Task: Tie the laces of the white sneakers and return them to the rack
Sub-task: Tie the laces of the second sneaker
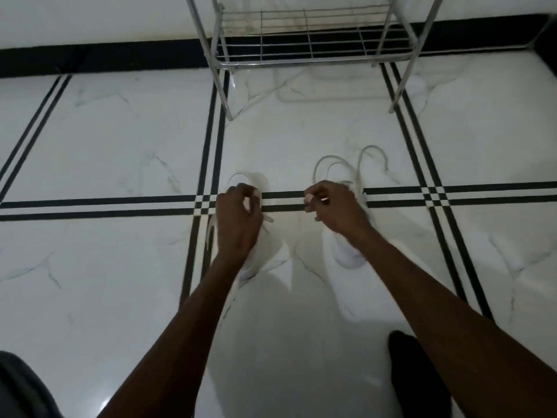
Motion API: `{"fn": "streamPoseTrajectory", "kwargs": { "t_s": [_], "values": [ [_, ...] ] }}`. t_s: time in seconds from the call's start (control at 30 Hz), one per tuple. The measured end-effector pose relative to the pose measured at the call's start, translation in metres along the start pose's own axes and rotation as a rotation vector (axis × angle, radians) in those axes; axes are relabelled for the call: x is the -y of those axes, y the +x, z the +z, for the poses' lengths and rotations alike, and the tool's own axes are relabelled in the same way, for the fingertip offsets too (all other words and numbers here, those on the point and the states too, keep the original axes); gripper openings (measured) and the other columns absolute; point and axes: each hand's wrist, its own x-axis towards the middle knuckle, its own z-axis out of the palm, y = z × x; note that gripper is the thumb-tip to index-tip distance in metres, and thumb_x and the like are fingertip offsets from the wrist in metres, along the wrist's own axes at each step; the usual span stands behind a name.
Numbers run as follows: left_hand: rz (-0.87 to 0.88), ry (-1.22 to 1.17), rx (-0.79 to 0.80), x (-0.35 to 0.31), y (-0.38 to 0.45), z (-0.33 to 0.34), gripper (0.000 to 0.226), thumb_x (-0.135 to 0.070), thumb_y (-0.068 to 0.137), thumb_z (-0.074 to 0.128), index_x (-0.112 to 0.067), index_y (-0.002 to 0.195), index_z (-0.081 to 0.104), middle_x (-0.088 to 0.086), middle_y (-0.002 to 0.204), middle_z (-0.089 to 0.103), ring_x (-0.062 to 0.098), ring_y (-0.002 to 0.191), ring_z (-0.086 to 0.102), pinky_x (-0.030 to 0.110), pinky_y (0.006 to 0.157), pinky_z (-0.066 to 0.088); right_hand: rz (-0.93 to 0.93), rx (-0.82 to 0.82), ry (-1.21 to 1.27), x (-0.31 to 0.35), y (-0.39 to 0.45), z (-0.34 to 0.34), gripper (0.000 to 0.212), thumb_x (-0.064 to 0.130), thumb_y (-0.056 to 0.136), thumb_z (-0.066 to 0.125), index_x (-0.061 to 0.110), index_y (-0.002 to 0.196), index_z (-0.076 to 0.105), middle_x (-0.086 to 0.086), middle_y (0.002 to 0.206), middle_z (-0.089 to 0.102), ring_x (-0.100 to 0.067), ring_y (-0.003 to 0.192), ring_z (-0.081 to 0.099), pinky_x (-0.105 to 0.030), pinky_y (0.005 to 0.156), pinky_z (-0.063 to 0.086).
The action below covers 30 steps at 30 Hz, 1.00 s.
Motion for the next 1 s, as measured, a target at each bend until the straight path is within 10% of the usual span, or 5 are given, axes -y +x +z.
{"fn": "streamPoseTrajectory", "kwargs": {
  "t_s": [0.13, 0.27, 0.53, 0.7, 1.0],
  "values": [
    [0.008, -0.024, 0.254, -0.045, -0.015, 0.062, 0.031, -0.031, 0.098, 0.061, -0.007, 0.081, 0.07, 0.002, 0.073, 0.069, 0.02, 0.07, 0.064, 0.035, 0.069, 0.048, -0.061, -0.232, -0.259, -0.024, -0.003, -0.068, 0.009, 0.019, 0.083, 0.074, 0.011, 0.084, 0.072, -0.002, 0.08, 0.074, -0.014, 0.074, 0.07, -0.019, 0.068, 0.05],
    [-0.112, -0.073, 0.475, -0.065, -0.027, 0.114, 0.05, -0.042, 0.085, 0.074, -0.008, 0.12, 0.069, 0.011, 0.116, 0.071, 0.026, 0.103, 0.069, 0.043, 0.093, 0.057, 0.073, -0.089, -0.453, -0.056, -0.009, -0.087, 0.03, 0.027, 0.08, 0.076, 0.0, 0.093, 0.074, -0.015, 0.092, 0.076, -0.028, 0.088, 0.071, -0.039, 0.081, 0.057],
    [-0.023, 0.011, 0.471, -0.042, -0.019, 0.103, 0.068, -0.037, 0.073, 0.073, -0.02, 0.138, 0.062, 0.009, 0.117, 0.064, 0.026, 0.102, 0.068, 0.045, 0.087, 0.06, -0.036, -0.024, -0.349, -0.064, -0.015, -0.061, 0.025, 0.015, 0.082, 0.072, 0.006, 0.105, 0.075, -0.012, 0.102, 0.076, -0.026, 0.089, 0.071, -0.041, 0.084, 0.057],
    [-0.056, -0.045, 0.453, -0.031, -0.017, 0.074, 0.029, -0.04, 0.086, 0.077, -0.022, 0.108, 0.073, -0.001, 0.094, 0.069, 0.017, 0.077, 0.07, 0.028, 0.073, 0.058, 0.125, -0.048, -0.087, -0.051, -0.013, -0.039, 0.038, 0.051, 0.083, 0.069, 0.021, 0.107, 0.073, 0.002, 0.103, 0.075, -0.013, 0.096, 0.067, -0.032, 0.087, 0.053],
    [-0.051, -0.088, 0.302, -0.034, -0.015, 0.083, 0.009, -0.015, 0.088, 0.073, -0.01, 0.085, 0.066, -0.001, 0.083, 0.069, 0.013, 0.074, 0.065, 0.026, 0.071, 0.05, 0.142, -0.061, -0.005, -0.037, -0.003, -0.024, 0.022, 0.027, 0.095, 0.063, 0.009, 0.099, 0.073, -0.007, 0.098, 0.074, -0.021, 0.096, 0.067, -0.038, 0.087, 0.054]
  ]
}}
